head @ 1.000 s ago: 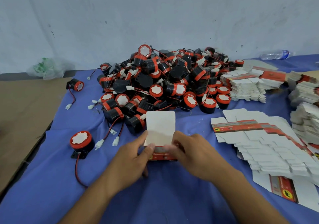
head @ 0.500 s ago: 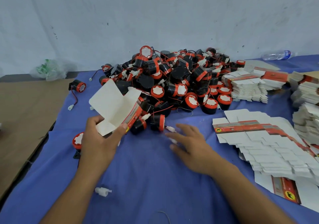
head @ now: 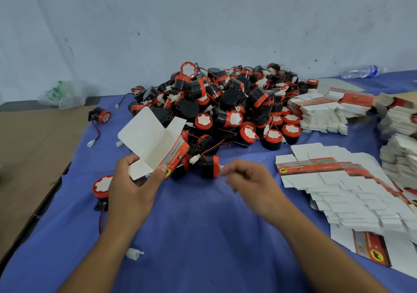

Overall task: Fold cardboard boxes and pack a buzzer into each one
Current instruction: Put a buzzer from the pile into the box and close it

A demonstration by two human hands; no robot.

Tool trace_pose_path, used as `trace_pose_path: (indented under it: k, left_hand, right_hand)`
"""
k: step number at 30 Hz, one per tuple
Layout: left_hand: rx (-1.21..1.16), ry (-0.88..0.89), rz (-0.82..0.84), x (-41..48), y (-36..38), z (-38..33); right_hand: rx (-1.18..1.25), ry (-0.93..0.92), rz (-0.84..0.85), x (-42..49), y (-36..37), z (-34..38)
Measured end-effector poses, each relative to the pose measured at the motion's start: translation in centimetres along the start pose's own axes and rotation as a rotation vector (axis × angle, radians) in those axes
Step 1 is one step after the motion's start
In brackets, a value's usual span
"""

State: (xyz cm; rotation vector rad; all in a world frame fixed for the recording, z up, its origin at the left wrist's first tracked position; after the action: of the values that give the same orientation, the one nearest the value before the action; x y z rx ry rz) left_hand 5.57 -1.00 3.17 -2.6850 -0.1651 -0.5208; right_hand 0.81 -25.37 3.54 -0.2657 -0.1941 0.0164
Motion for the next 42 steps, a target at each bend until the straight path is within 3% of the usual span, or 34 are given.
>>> trace_pose_path:
  k: [3, 8, 15, 19, 26, 34, 37, 38, 40, 42]
  left_hand:
    - [0.006, 0.043, 0.047, -0.3, 0.2, -0.6]
    - [0.034, 0.158, 0.12, -1.1, 0.7, -1.6]
    - [0.078, 0.377, 0.32, -3.0, 1.7, -3.8]
    - [0.216, 0.502, 0.41, -4.0, 3.2, -3.8]
    - [0.433, 0.72, 0.416, -4.3, 4.5, -3.7]
    - [0.487, 0.625, 0.514, -4.9, 5.6, -3.4]
    - [0.461, 0.593, 0.545, -4.9, 5.5, -3.3]
    - [0.459, 0.584, 0.557, -4.8, 5.5, -3.2]
    - [0.454, 0.581, 0.575, -4.7, 5.4, -3.0]
    - [0.45, 0.571, 0.58, -4.7, 5.2, -3.0]
  right_hand:
    - [0.549, -0.074, -0.188, -0.1, -2.4, 2.1]
    - [0.922, -0.242, -0.106, -1.2, -5.9, 3.2]
    - [1.037, -0.347, -0.142, -1.9, -8.5, 3.2]
    - [1.088, -0.345, -0.199, -1.9, -8.6, 3.7]
    - [1.244, -0.303, -0.385, -2.5, -7.9, 5.3]
    - [1.323, -0.225, -0.179, -2.7, -2.8, 6.4]
    - [1.163, -0.212, -0.154, -2.2, -0.9, 5.4]
    - [0.988, -0.207, -0.183, -2.1, -0.5, 5.0]
    - [0.415, -0.197, -0.277, -2.2, -0.4, 4.2]
    - [-0.057, -0.211, -0.26, -2.3, -0.5, 3.6]
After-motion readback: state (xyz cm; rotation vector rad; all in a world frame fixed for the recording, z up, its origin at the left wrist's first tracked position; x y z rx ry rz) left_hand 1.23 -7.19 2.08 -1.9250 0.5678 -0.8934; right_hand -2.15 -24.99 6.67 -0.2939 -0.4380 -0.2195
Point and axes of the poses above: each hand's wrist, its own x-axis towards the middle knuckle, its own y-axis out of the palm, z = x × y, the point moved 2 cm from there along x, towards the middle knuckle, and after that the axes turned 7 degrees about z, right-handed, at the moved point
